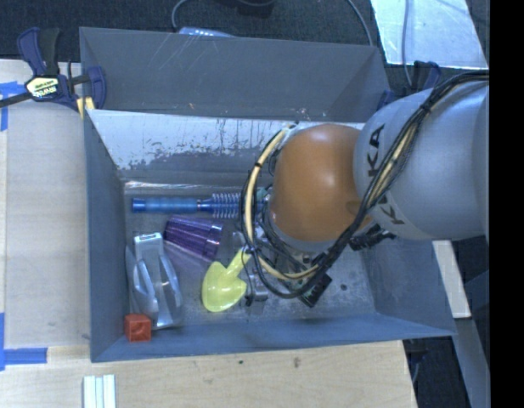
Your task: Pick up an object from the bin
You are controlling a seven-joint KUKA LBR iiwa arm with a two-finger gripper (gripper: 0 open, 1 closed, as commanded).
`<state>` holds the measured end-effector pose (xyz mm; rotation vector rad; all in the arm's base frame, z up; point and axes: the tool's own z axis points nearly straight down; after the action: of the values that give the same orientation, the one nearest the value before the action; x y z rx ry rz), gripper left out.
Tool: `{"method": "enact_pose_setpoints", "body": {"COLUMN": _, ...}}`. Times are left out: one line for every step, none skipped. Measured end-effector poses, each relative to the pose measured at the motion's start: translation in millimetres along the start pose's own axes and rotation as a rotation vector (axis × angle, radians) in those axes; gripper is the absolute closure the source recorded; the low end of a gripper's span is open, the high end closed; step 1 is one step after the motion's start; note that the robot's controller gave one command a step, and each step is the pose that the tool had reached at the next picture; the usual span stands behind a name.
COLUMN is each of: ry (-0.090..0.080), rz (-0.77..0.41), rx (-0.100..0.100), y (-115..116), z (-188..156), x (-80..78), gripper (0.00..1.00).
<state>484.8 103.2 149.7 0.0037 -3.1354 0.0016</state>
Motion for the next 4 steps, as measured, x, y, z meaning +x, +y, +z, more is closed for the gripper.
{"method": "enact_pose_setpoints", "body": {"ry": -0.008, "rz": 0.002, "rx": -0.002, "y": 0, "z": -4, "x": -1.8, "gripper": 0.0}}
{"method": "enact_pose_setpoints", "body": {"ry": -0.013, "rz": 0.016, "rx": -0.003, "y": -13, "z": 37, "x": -25.1, "gripper": 0.0}}
{"method": "enact_pose_setpoints", "body": {"ry": -0.001, "rz": -0.079, "rx": 0.001, "y": -11, "z": 70, "x": -29.0, "gripper": 0.0}}
{"method": "enact_pose_setpoints", "body": {"ry": -0.014, "rz": -0.184, "rx": -0.003, "y": 12, "z": 79, "x": -28.5, "gripper": 1.0}}
